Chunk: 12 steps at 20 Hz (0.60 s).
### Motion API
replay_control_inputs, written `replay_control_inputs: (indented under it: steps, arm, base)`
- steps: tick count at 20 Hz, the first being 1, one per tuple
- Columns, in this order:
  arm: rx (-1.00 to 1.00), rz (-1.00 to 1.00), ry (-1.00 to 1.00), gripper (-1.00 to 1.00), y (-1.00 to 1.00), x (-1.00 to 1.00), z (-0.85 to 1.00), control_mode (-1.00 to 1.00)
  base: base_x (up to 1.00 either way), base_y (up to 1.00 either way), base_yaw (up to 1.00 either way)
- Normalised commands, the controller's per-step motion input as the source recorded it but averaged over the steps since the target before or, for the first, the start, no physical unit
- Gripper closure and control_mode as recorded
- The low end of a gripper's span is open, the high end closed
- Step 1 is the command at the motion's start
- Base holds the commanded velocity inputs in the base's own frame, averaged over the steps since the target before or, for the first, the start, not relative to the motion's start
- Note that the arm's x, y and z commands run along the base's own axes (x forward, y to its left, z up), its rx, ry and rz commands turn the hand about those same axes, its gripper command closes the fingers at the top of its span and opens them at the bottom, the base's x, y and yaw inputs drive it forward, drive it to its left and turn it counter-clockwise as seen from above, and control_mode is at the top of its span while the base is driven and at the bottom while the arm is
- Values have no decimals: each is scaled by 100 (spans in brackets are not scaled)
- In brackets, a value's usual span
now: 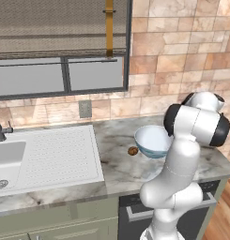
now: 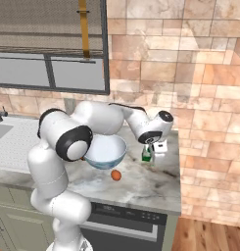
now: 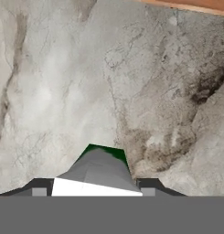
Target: Gather the eggs and milk located in the vicinity of the sink area and place them right next to the bowl.
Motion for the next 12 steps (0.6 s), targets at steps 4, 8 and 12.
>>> replay_control_inputs:
  steps: [4,8,12]
  arm:
    - [0,-8,15,100,0,34,9,-100]
    - [0,-9,25,100,0,46,8,-100]
    - [1,-9,23,100,0,48,10,-100]
  base:
    - [0,0,0]
    - [0,0,0]
    - [0,0,0]
